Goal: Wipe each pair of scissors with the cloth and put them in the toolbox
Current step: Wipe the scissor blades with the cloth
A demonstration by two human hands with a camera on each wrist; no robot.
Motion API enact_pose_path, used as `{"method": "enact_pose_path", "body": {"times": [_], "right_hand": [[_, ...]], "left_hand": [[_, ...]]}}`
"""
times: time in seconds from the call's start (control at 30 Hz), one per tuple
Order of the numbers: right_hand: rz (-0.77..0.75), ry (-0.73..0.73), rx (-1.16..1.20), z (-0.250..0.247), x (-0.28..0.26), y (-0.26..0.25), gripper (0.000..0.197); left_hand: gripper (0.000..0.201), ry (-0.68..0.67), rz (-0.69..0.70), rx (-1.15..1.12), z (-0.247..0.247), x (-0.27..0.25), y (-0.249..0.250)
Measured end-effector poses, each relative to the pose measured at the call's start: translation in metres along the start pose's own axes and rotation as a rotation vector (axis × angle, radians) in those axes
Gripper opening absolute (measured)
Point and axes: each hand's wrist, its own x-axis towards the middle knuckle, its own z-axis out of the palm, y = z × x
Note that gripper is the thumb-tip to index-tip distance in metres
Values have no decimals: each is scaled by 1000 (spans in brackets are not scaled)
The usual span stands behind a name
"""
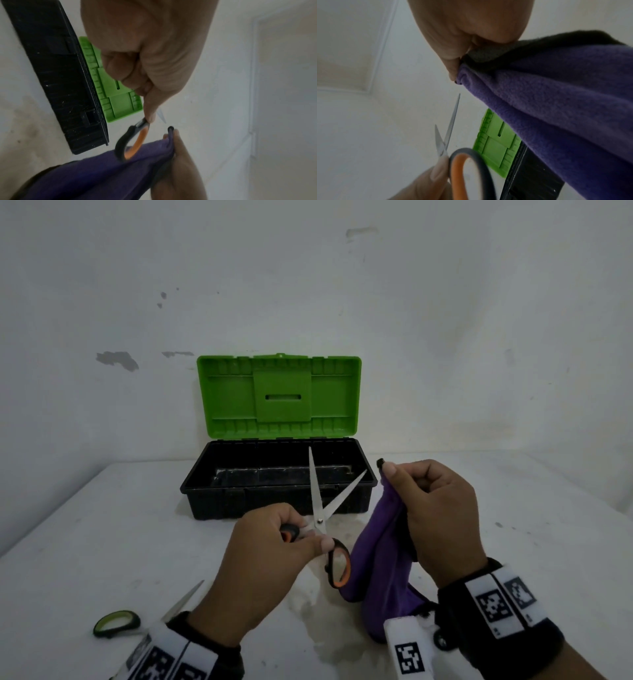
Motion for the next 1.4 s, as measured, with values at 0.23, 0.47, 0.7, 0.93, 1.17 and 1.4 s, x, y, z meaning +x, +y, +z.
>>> {"method": "enact_pose_path", "body": {"times": [0.23,0.47,0.7,0.93,1.17,1.4], "right_hand": [[0,-248,138,6,-28,-7,6],[-69,-348,119,12,-37,-8,7],[-175,-239,31,12,-34,-9,12],[-207,-248,-2,11,-34,-15,11],[-116,-128,59,11,-21,-9,10],[-107,-173,59,14,-24,-11,9]], "left_hand": [[33,-226,-297,-481,-7,5,4],[18,-352,-336,-619,-9,3,11],[22,-458,-298,-607,-13,2,12],[14,-464,-290,-636,-11,2,13],[22,-462,-254,-557,-9,7,17],[22,-479,-251,-549,-12,9,14]]}}
